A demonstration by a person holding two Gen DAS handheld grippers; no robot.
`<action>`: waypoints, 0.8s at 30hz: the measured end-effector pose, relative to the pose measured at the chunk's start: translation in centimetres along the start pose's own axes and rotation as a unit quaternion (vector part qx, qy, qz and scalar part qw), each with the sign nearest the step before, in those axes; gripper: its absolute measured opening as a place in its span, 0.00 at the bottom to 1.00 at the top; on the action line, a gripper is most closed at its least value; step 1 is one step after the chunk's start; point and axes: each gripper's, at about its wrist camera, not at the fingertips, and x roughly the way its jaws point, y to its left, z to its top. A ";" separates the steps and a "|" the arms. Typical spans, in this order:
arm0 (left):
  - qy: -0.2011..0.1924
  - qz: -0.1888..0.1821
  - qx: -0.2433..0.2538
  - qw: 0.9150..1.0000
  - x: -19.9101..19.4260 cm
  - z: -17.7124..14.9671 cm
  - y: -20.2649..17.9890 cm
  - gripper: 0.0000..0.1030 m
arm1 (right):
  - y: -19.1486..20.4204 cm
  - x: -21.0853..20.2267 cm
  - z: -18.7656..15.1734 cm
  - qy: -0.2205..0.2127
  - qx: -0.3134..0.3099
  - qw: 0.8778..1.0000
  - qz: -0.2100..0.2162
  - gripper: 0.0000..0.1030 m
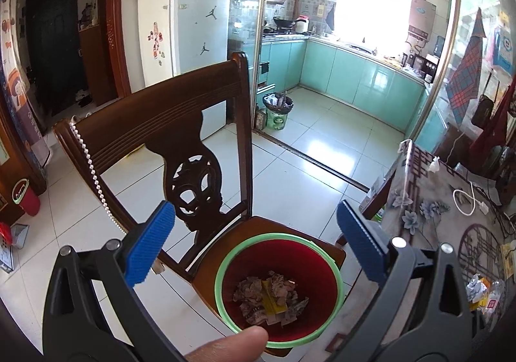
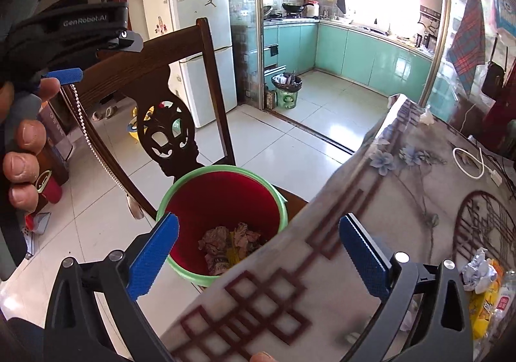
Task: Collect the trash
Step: 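Move both open grippers back over the table toward the remaining trash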
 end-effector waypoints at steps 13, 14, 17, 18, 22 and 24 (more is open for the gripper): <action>0.018 -0.125 0.147 0.981 -3.2 -5.4 -14.9 0.96 | -10.9 -10.6 -5.5 -0.020 0.067 0.994 -0.080 0.94; 0.024 -0.141 0.151 0.978 -3.4 -5.8 -15.9 0.96 | -11.6 -11.1 -6.2 -0.018 0.072 0.993 -0.087 0.94; 0.031 -0.167 0.162 0.972 -4.1 -6.9 -18.5 0.96 | -14.2 -12.6 -8.4 -0.010 0.087 0.990 -0.108 0.94; 0.032 -0.172 0.165 0.971 -4.3 -7.1 -19.3 0.96 | -14.9 -13.0 -9.1 -0.006 0.090 0.989 -0.117 0.94; 0.043 -0.187 0.173 0.966 -4.6 -8.2 -22.2 0.96 | -18.3 -14.7 -11.8 0.004 0.112 0.983 -0.143 0.94; 0.052 -0.194 0.181 0.963 -4.7 -8.9 -23.5 0.96 | -19.6 -15.6 -12.8 0.005 0.122 0.981 -0.151 0.94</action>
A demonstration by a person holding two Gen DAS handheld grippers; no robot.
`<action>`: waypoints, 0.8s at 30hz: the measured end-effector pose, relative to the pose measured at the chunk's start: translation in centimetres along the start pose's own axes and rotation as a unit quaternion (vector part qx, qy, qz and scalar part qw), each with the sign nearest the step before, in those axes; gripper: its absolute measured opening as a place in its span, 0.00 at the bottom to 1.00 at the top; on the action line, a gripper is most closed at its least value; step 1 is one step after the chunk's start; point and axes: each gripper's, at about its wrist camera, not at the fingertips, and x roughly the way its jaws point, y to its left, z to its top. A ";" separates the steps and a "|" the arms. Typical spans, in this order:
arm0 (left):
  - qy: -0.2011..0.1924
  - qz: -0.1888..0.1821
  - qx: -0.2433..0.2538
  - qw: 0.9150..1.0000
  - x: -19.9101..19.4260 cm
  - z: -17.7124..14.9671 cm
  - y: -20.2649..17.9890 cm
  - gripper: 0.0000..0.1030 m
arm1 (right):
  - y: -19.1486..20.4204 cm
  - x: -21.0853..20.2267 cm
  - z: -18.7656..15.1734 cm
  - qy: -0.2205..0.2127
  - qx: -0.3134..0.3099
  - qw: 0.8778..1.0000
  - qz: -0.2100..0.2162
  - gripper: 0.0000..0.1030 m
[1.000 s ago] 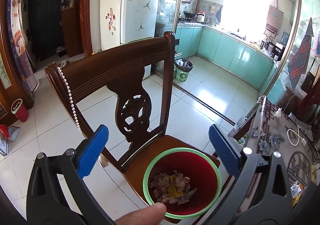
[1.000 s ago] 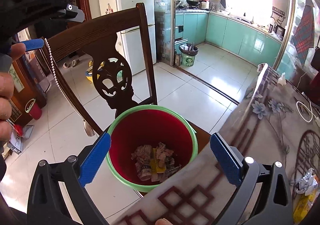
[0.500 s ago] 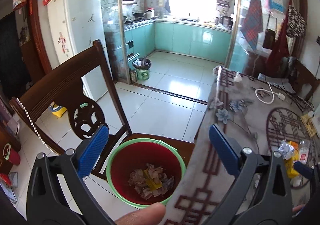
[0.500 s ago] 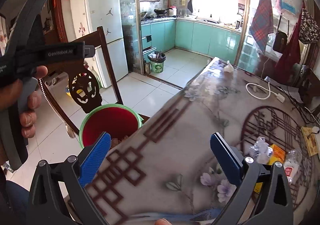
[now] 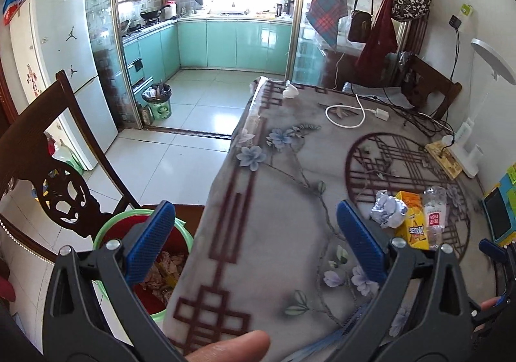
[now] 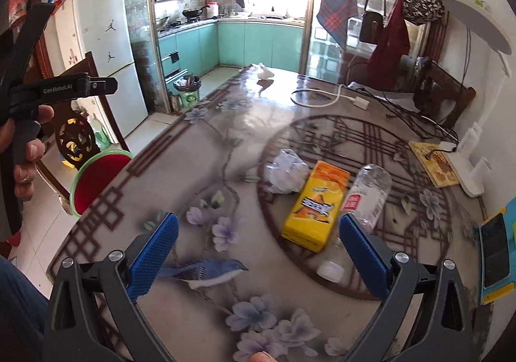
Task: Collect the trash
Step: 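Move both open grippers back over the table toward the remaining trash, then grasp the crumpled paper with the left gripper while the right grasps the plastic bottle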
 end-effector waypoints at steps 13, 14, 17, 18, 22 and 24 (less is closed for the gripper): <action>0.059 -0.063 0.089 0.992 4.6 -2.6 -12.0 0.96 | -7.9 -0.7 -3.6 0.014 0.056 0.998 -0.026 0.94; 0.062 -0.066 0.095 0.991 5.0 -2.7 -13.0 0.96 | -8.2 -0.6 -3.8 0.015 0.058 0.998 -0.025 0.94; 0.071 -0.070 0.110 0.989 6.4 -3.0 -15.3 0.96 | -8.9 -0.2 -4.1 0.021 0.067 0.997 -0.019 0.94; 0.073 -0.070 0.113 0.988 6.9 -3.1 -15.9 0.96 | -9.2 -0.3 -4.2 0.021 0.068 0.997 -0.019 0.94; 0.080 -0.071 0.112 0.988 8.8 -3.0 -17.5 0.96 | -10.4 -0.5 -4.5 0.017 0.080 0.996 -0.019 0.94; 0.084 -0.071 0.109 0.988 10.0 -2.9 -18.1 0.96 | -10.9 -0.4 -4.5 0.020 0.089 0.996 -0.020 0.94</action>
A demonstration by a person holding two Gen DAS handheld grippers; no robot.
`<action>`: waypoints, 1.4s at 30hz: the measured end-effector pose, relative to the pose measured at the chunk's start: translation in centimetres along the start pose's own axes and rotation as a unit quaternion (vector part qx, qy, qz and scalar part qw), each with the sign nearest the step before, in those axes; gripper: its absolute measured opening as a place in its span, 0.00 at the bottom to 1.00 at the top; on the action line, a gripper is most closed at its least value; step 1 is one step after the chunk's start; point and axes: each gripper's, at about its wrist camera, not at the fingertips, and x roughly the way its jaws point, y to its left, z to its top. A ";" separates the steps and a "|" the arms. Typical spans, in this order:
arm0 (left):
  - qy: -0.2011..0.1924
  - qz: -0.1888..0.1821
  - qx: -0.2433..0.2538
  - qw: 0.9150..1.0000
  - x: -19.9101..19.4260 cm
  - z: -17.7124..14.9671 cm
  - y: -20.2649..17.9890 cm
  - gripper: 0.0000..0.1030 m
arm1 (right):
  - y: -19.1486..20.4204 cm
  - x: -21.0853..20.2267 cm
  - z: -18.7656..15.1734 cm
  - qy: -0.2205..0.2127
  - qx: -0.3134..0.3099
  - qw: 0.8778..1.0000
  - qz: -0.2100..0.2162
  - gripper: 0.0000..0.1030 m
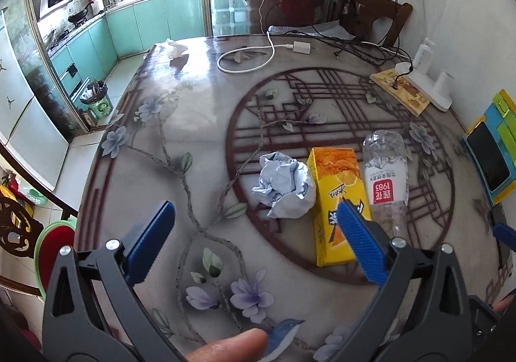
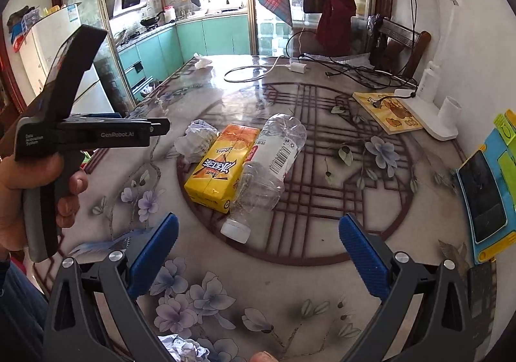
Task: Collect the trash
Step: 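Grasp the crumpled paper with the left gripper while the right grasps the plastic bottle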
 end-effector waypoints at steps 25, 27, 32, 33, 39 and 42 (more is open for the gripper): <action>0.082 0.025 -0.069 0.994 10.9 1.9 1.5 0.95 | -1.2 2.2 0.1 0.019 0.022 1.000 0.002 0.94; 0.085 0.025 -0.064 0.994 11.3 2.0 1.5 0.80 | -1.2 2.5 0.0 0.021 0.022 1.000 0.000 0.94; 0.084 0.027 -0.048 0.995 11.0 1.9 1.2 0.44 | -1.8 3.0 0.0 0.022 0.031 0.999 -0.005 0.94; 0.080 0.025 -0.048 0.995 10.6 1.9 1.2 0.43 | -1.8 3.0 0.1 0.021 0.034 0.999 -0.004 0.94; 0.032 0.019 -0.046 0.998 6.1 2.7 1.1 0.43 | -1.8 3.4 1.2 0.005 0.051 0.999 0.002 0.94; 0.002 0.013 -0.047 0.999 2.9 3.1 1.2 0.43 | -1.4 4.3 2.1 0.003 0.053 0.999 -0.001 0.94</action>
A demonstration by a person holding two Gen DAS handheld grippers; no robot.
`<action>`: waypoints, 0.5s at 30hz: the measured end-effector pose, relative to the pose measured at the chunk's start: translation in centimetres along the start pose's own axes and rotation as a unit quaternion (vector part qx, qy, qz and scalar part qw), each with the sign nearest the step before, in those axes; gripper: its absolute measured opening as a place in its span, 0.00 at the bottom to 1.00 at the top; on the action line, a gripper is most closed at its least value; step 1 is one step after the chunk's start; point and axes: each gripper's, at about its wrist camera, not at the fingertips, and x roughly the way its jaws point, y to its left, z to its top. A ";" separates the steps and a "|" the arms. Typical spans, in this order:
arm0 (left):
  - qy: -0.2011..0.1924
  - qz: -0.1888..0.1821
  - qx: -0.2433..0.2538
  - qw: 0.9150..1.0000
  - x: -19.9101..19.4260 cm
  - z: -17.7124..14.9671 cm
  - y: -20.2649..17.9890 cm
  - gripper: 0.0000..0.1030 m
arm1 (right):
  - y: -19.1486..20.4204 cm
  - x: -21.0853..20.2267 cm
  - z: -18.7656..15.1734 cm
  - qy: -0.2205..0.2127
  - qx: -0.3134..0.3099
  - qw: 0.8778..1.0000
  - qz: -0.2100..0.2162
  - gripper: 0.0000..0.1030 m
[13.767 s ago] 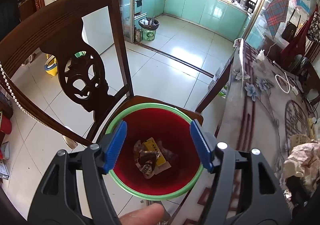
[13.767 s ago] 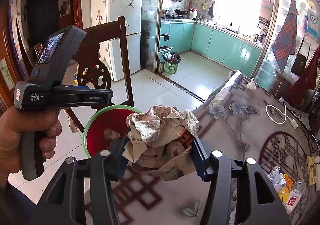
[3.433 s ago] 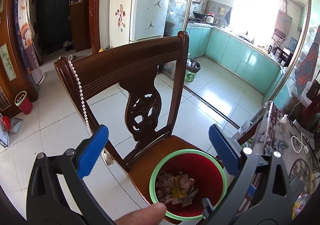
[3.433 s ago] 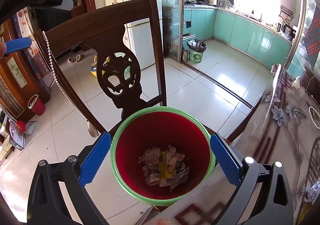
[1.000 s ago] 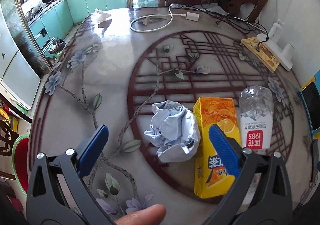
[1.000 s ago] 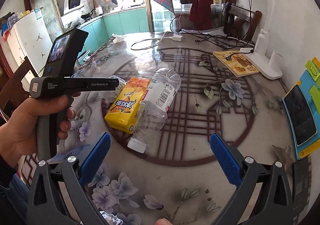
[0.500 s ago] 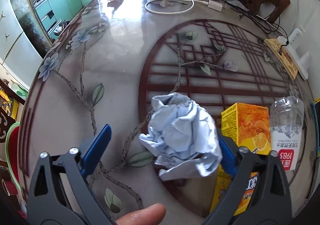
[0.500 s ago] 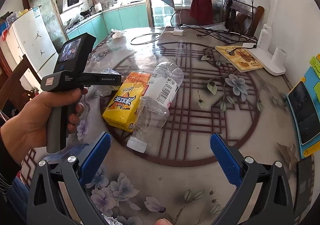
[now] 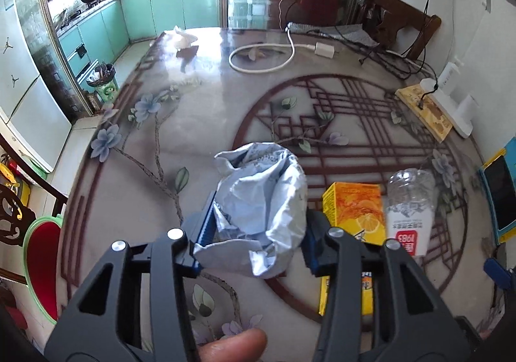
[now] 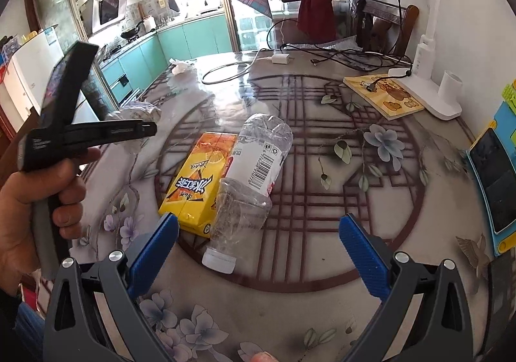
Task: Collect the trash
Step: 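Grasp the crumpled paper with the left gripper while the right grasps the plastic bottle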
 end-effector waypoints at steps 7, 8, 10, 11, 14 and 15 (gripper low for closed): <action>-0.071 -0.011 0.028 0.997 -7.1 -0.1 0.2 0.43 | 0.1 2.9 1.7 0.008 0.028 1.000 -0.006 0.94; -0.076 -0.014 0.028 0.997 -7.8 -0.1 0.4 0.43 | 0.1 3.5 1.9 0.010 0.034 0.999 -0.008 0.94; -0.085 -0.015 0.029 0.996 -8.9 -0.3 1.0 0.43 | 0.2 4.9 2.3 0.020 0.045 0.999 -0.012 0.94; -0.089 -0.014 0.029 0.996 -9.3 -0.3 1.3 0.43 | 0.2 5.6 2.5 0.024 0.051 0.998 -0.013 0.94; -0.093 -0.015 0.028 0.995 -10.3 -0.8 2.5 0.43 | 0.1 7.8 3.0 0.037 0.067 0.997 -0.019 0.94; -0.094 -0.013 0.027 0.995 -10.5 -0.9 3.0 0.43 | 0.1 8.2 3.2 0.038 0.071 0.997 -0.021 0.94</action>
